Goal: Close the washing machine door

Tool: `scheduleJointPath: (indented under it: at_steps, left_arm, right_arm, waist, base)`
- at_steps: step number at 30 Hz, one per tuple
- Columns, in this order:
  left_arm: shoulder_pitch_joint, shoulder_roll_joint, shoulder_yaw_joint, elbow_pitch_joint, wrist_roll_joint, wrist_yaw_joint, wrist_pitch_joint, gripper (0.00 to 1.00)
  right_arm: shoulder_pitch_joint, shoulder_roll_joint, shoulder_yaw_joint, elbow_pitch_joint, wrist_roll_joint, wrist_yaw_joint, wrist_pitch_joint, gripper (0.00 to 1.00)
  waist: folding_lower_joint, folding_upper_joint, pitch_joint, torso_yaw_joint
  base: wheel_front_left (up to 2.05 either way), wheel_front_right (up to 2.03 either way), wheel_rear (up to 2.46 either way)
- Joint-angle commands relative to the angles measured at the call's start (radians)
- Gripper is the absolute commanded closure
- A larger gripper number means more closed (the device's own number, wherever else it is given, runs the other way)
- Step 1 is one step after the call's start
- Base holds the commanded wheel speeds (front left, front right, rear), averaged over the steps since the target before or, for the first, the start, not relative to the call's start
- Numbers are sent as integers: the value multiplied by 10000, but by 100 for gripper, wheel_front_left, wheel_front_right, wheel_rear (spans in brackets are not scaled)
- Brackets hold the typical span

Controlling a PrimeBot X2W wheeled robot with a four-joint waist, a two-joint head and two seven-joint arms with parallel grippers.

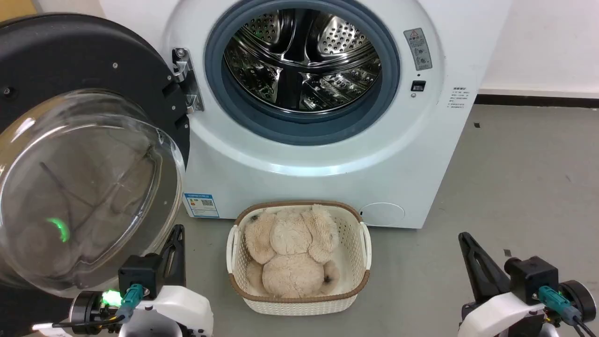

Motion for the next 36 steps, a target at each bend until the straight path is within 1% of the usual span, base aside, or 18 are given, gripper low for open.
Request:
scheduleJointPath:
  at_steps: [1,25,26,36]
  left_arm:
    - [135,1,12,-37,30,-55,1,100]
    - [135,1,12,-37,30,-55,1,100]
    - [0,0,4,0,0,0,-2,0]
    - [-26,0,-71,25,-67,197,-164,0]
  right_arm:
    - [-138,53,5,-39,-78,6,3,100]
    - [-138,53,5,-39,-78,6,3,100]
    - [0,0,4,-2,0,0,0,0]
    - [-16,2,-165,17,146,-1,-163,0]
  waist:
    - [0,0,0,0]
    - [0,0,0,0]
    - [0,0,0,0]
    - [0,0,21,3]
  base:
    - [0,0,0]
    - [0,0,0]
    - [0,0,0]
    - [0,0,0]
